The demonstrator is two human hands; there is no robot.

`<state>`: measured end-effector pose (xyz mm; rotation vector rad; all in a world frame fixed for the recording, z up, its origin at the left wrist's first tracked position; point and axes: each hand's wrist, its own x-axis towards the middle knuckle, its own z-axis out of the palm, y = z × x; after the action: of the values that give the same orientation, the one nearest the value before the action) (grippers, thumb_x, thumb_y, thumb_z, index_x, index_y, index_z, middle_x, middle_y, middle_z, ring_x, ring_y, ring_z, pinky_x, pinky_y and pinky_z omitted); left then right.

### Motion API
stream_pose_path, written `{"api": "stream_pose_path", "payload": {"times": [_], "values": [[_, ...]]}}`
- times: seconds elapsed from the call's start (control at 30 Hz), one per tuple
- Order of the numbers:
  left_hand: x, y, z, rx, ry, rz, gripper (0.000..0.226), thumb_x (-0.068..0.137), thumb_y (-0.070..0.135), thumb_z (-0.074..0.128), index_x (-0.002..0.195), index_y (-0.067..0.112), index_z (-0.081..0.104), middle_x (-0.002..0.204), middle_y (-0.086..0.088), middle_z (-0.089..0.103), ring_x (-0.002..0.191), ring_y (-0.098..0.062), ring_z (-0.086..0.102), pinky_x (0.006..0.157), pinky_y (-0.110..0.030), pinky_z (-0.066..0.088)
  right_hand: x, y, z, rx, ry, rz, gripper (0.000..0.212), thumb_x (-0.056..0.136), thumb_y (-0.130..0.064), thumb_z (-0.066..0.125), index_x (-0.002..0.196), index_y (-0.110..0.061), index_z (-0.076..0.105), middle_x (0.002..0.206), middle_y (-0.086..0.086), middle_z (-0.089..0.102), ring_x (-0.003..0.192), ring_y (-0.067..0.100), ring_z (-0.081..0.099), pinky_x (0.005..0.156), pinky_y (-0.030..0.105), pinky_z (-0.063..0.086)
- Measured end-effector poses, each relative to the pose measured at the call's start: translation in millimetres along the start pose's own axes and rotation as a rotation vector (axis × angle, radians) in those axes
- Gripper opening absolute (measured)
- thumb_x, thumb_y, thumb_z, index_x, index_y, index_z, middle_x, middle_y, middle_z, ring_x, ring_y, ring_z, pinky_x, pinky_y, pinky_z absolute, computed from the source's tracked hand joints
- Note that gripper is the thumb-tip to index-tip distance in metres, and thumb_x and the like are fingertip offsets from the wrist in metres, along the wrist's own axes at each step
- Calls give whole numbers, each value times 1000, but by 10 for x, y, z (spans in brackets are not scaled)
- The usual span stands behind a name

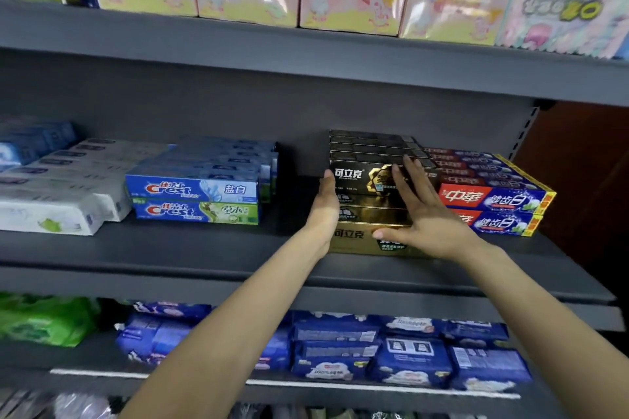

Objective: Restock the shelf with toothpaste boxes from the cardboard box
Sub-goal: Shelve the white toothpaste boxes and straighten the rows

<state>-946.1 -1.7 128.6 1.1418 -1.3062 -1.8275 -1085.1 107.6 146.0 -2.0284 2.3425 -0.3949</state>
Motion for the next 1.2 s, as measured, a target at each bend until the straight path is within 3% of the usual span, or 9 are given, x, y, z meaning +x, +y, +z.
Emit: {"api": "stream_pose_path", "payload": {"times": [0.13, 0.3, 0.43, 0.5, 0.77, 0.87, 0.97, 1.1, 1.2], "values": [[1, -4, -34, 106, 2, 117, 67, 91, 63, 34, 147, 28, 29, 149, -3, 39, 134, -26, 39, 112, -48, 29, -12, 16, -22, 51, 26, -3, 112, 71, -67, 58, 148, -30, -14, 149, -17, -33, 133, 0, -31, 112, 24, 0], [-132, -13, -263, 600, -121, 556, 110, 68, 41, 80, 150, 31, 9, 157, 3, 19, 142, -17, 23, 117, -42, 24, -24, 5, -48, 60, 54, 13, 114, 71, -62, 67, 150, -27, -7, 156, -11, -21, 143, 10, -18, 115, 30, 5], [-217, 54, -283, 893, -192, 581, 141, 63, 30, 86, 142, 34, -30, 159, 0, -5, 146, -16, 6, 119, -37, 15, 10, -37, -92, 50, 22, 66, 117, 71, -55, 73, 150, -28, -9, 156, -11, -22, 144, 13, -16, 116, 32, 9], [-236, 71, -286, 971, -179, 554, 142, 62, 32, 87, 139, 37, -33, 159, -3, -3, 146, -20, 8, 118, -41, 18, 37, -68, -93, 51, -8, 87, 118, 71, -48, 75, 149, -28, -11, 155, -10, -26, 144, 14, -18, 117, 33, 9], [-395, 104, -378, 944, -134, 605, 124, 70, 27, 81, 150, 25, -13, 157, -8, 17, 142, -23, 20, 117, -37, 20, -82, -346, -113, 8, 46, 66, 108, 79, -46, 68, 150, -21, -9, 157, -2, -21, 144, 17, -19, 119, 38, 4], [-452, 171, -655, 892, -8, 726, 81, 80, 22, 73, 147, 15, 29, 147, -10, 37, 135, -21, 35, 110, -26, 28, -90, -656, -132, 60, 162, -21, 86, 87, -42, 60, 151, -21, 6, 159, -2, 1, 147, 20, 3, 116, 36, 18], [-465, 277, -1060, 823, 157, 823, 30, 88, 15, 63, 117, 8, 63, 124, -8, 60, 116, -18, 54, 94, -16, 36, 88, -1028, -87, 109, 248, -91, 61, 90, -33, 57, 145, -22, 31, 149, 2, 29, 139, 24, 26, 111, 35, 30], [-374, 511, -1789, 661, 341, 802, 19, 86, 1, 56, 99, 5, 69, 102, -7, 69, 94, -19, 63, 82, -17, 43, 488, -1577, 55, 126, 234, -145, 53, 90, -27, 58, 139, -16, 42, 142, 6, 39, 133, 26, 34, 114, 31, 24], [-163, 722, -2362, 599, 413, 766, 19, 88, 3, 53, 99, -6, 66, 103, -21, 68, 99, -31, 64, 87, -34, 47, 803, -1952, 214, 149, 210, -127, 55, 89, -29, 59, 139, -16, 42, 142, 5, 39, 132, 24, 33, 112, 26, 22]]}}
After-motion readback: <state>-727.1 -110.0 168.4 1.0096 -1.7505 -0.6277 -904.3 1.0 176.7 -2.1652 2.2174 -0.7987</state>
